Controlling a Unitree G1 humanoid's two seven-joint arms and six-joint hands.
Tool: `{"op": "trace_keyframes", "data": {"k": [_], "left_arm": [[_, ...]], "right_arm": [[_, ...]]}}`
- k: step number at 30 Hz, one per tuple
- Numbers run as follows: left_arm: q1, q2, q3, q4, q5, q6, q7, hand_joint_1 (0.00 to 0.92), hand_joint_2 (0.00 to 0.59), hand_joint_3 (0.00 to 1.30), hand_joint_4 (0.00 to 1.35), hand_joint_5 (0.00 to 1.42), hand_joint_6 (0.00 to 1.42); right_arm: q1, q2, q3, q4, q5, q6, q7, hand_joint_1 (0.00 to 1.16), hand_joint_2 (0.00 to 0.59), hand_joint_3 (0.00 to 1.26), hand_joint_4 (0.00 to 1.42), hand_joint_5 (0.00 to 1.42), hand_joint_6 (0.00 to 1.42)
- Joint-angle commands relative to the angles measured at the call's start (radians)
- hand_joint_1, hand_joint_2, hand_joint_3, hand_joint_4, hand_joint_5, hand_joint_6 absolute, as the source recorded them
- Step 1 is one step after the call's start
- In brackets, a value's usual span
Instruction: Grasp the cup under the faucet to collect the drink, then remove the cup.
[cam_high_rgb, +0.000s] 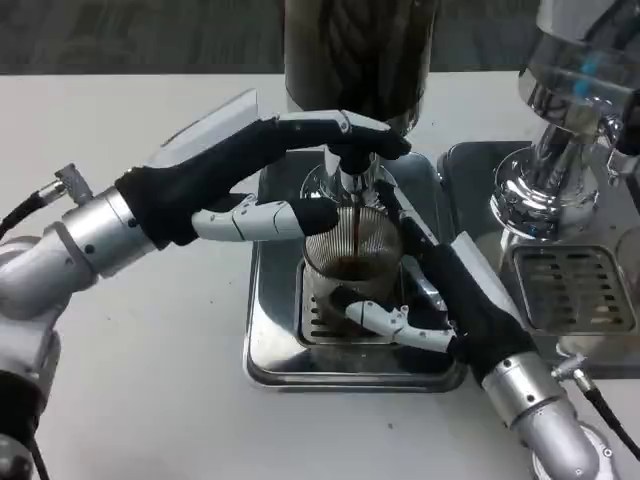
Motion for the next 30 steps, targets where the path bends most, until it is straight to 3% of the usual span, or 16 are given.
{"op": "trace_keyframes", "data": {"k": [1, 16, 20, 30], "left_arm": [[0.037, 0.027, -0.014, -0.004, 0.022, 0.007, -0.02, 0.0, 0.122, 0.34, 0.29, 0.25, 0.16], [0.05, 0.032, -0.013, -0.024, 0.02, 0.016, -0.015, 0.0, 0.123, 0.34, 0.3, 0.25, 0.16], [0.051, 0.029, -0.01, -0.025, 0.018, 0.016, -0.01, 0.0, 0.086, 0.28, 0.28, 0.25, 0.16], [0.05, 0.009, 0.024, -0.053, -0.103, 0.07, -0.047, 0.0, 0.099, 0.24, 0.28, 0.26, 0.18]], "right_arm": [[-0.024, 0.007, -0.001, 0.023, 0.006, -0.004, -0.006, 0.68, 0.229, 0.0, 0.0, 0.0, 0.1], [-0.05, 0.011, -0.002, 0.057, 0.003, -0.012, -0.009, 0.67, 0.23, 0.0, 0.0, 0.0, 0.1], [-0.048, 0.009, -0.002, 0.051, 0.005, -0.012, -0.003, 0.67, 0.23, 0.0, 0.0, 0.0, 0.1], [-0.044, 0.008, -0.003, 0.048, 0.003, -0.014, -0.007, 0.67, 0.23, 0.0, 0.0, 0.0, 0.1]]}}
